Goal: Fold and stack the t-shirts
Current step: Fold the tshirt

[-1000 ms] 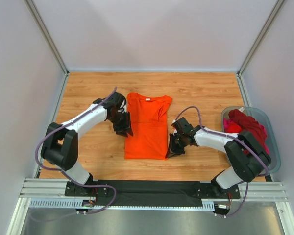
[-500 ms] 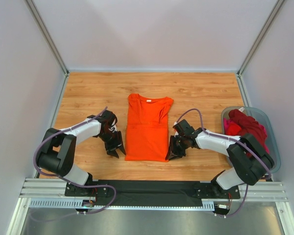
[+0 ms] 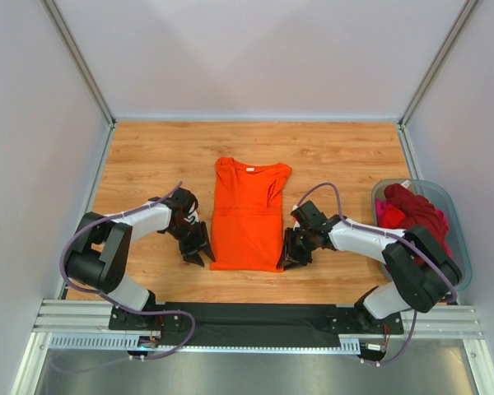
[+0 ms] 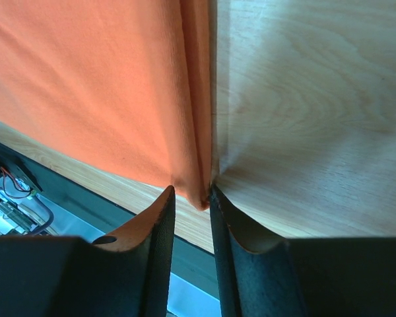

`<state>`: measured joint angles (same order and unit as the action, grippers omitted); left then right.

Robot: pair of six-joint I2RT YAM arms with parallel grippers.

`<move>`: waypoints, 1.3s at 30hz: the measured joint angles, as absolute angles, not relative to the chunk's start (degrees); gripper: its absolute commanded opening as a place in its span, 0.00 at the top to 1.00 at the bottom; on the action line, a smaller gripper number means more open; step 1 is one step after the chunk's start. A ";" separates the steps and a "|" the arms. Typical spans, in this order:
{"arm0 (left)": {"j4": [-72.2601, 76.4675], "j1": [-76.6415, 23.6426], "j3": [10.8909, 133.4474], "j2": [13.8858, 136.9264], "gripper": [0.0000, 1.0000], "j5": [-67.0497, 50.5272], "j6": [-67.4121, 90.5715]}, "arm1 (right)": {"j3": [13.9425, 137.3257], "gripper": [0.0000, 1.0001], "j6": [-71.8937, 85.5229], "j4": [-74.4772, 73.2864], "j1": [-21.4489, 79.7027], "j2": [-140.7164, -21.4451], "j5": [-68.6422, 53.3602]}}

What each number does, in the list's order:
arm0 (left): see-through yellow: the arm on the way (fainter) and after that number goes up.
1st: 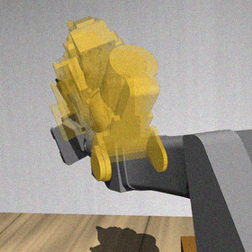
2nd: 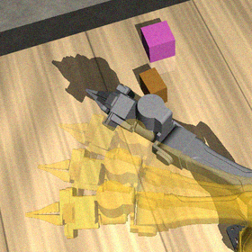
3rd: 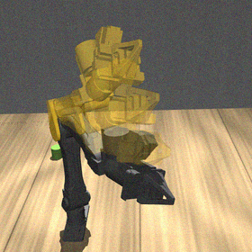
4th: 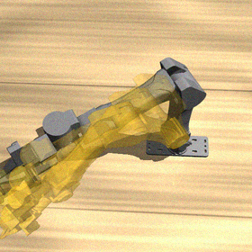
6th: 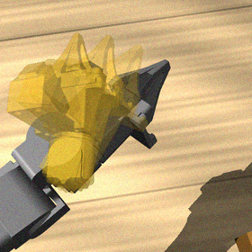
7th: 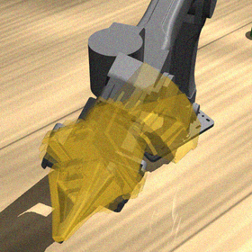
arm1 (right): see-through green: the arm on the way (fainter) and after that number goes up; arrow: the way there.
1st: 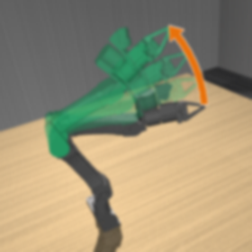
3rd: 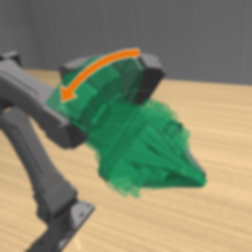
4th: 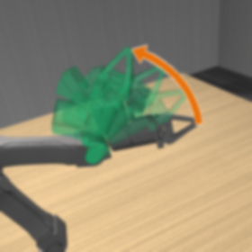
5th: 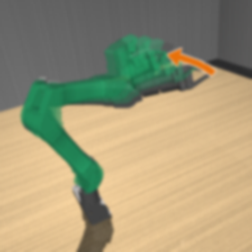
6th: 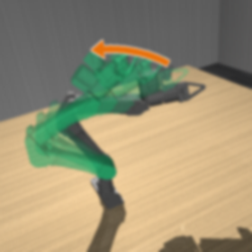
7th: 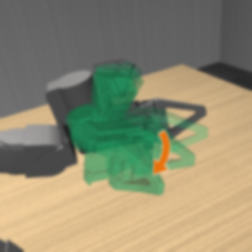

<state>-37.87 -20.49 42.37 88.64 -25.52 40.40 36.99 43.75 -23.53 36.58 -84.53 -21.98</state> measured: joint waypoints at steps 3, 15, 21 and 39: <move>-38.52 -20.49 42.39 88.77 0.50 -25.36 40.38 | 36.99 0.70 44.21 -23.57 36.58 -84.51 -21.91; -36.88 -20.49 40.62 88.79 0.58 -27.97 40.88 | 35.40 0.73 45.87 -24.12 36.84 -82.52 -20.78; -35.90 -20.49 39.57 88.86 0.71 -29.10 41.41 | 35.29 0.83 46.37 -23.66 37.12 -83.09 -20.86; -41.01 -20.51 43.99 85.67 1.00 -28.21 42.54 | 34.00 1.00 46.87 -25.74 38.09 -77.28 -19.40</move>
